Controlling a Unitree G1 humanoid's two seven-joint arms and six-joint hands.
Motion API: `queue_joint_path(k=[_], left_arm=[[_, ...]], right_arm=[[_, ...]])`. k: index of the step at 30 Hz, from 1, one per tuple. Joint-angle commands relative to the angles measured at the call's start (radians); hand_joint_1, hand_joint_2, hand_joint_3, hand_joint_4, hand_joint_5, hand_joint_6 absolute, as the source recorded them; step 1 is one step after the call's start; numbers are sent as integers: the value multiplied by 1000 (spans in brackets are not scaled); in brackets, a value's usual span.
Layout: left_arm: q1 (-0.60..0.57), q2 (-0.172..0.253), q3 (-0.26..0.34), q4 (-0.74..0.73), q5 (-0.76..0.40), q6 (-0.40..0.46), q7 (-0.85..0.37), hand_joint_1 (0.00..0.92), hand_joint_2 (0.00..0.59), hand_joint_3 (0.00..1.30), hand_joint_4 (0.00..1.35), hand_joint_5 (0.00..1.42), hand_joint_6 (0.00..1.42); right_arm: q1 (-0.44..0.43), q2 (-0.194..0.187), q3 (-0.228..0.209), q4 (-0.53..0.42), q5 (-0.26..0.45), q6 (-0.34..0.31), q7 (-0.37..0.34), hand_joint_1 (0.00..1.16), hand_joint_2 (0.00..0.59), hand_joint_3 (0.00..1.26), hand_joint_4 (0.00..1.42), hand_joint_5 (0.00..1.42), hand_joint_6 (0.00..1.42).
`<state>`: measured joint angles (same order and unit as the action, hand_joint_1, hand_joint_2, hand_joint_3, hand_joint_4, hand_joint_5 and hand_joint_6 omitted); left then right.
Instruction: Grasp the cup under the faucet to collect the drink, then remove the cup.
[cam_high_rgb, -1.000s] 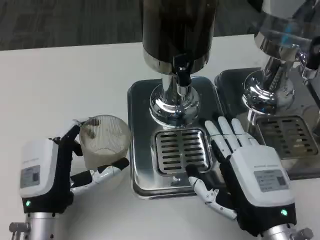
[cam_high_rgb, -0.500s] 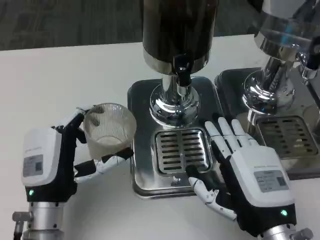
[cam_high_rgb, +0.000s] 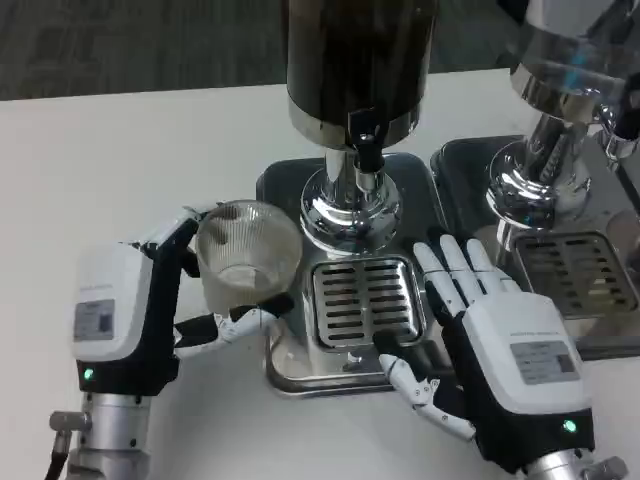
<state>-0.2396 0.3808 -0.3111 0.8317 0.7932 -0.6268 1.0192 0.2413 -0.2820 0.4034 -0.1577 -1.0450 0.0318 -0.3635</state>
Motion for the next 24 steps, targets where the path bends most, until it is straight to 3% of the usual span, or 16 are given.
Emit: queue_joint_path(k=[1, 14, 24], left_arm=[[-52, -24, -25, 20, 8, -7, 30, 542, 70, 519, 649, 830, 1011], [-182, -83, -99, 156, -1, -16, -1, 558, 57, 519, 654, 829, 1011], [-279, -173, -154, 281, -2, 42, -36, 578, 47, 533, 670, 845, 1024]], right_arm=[[14, 10, 1, -18, -15, 18, -14, 99, 384, 74, 0, 0, 161], [36, 43, 4, -27, -37, 43, -33, 102, 398, 74, 0, 0, 161], [37, 51, 6, -42, -37, 52, -30, 103, 400, 74, 0, 0, 161]])
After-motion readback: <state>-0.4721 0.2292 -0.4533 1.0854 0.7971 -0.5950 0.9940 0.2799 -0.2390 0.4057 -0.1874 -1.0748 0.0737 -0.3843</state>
